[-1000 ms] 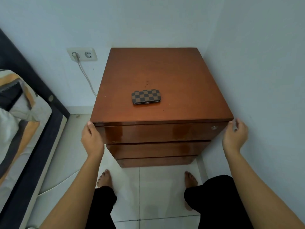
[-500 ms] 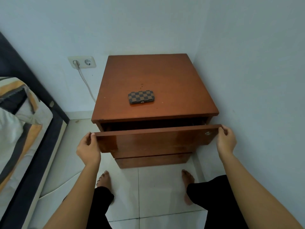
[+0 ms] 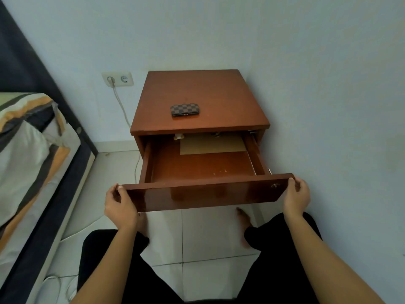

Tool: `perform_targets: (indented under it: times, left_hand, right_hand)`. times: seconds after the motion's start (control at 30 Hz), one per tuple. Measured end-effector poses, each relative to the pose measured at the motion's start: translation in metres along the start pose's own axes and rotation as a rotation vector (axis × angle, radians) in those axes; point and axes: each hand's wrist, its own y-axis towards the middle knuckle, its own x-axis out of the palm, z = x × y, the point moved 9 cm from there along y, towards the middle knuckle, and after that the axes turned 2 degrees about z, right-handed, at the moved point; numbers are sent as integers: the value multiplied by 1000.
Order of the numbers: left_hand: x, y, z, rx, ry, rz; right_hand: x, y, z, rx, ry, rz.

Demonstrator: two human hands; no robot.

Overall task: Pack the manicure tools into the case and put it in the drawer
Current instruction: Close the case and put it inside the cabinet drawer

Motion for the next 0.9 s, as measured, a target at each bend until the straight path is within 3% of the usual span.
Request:
perform_targets:
  times: [0.2,0.37,0.47,0.67,0.9]
  left_hand:
    - [2,3,-2,-14,49,11]
    - [21,17,59,278,197,-11]
    - [66,37,89,374,252,-126]
    - [194,71,116,554,596,-534]
    - [269,120,119,643,898,-603]
  right_hand:
    - [-1,2,-6,-39,-27,-58]
    - [30,25,-51,-254,-150,-184]
    - [79,26,-97,-455,-276,-338]
    - [214,1,-161,-766,-471,-681]
    - [353,-33,-205,-986,-651,-891]
